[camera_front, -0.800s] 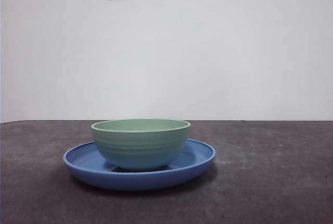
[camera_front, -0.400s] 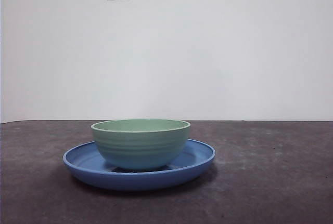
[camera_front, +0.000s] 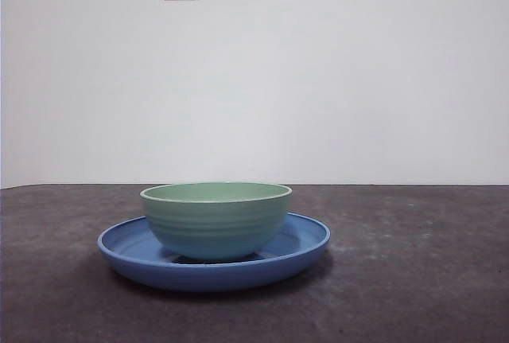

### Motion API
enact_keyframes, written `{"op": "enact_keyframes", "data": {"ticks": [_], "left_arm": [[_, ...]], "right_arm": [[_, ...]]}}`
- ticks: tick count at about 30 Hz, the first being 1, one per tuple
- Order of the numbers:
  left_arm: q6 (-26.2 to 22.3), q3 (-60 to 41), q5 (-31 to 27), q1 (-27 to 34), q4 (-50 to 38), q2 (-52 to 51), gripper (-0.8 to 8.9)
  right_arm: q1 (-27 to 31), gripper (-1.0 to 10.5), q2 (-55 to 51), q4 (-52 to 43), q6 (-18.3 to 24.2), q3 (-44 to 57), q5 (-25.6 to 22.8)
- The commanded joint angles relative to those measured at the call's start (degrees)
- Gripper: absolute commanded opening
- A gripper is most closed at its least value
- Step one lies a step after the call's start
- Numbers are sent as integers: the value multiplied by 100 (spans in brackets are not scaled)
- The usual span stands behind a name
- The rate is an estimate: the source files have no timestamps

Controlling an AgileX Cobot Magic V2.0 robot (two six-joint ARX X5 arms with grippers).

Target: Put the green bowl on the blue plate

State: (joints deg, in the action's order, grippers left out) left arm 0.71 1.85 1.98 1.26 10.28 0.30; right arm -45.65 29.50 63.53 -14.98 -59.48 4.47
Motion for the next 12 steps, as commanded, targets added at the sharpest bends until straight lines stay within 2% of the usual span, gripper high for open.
{"op": "enact_keyframes", "data": {"ticks": [1, 8, 10, 12], "left_arm": [[-37, -118, -11, 0, 39, -11, 21], [-37, -118, -11, 0, 39, -11, 21], [-37, -118, -11, 0, 42, -11, 21], [-37, -118, -11, 0, 42, -11, 21]], "right_arm": [[-50, 38, 33, -79, 2, -52, -2], [-48, 38, 31, -96, 2, -48, -2], [181, 38, -7, -92, 2, -46, -33], [557, 38, -11, -144, 7, 2, 131]]}}
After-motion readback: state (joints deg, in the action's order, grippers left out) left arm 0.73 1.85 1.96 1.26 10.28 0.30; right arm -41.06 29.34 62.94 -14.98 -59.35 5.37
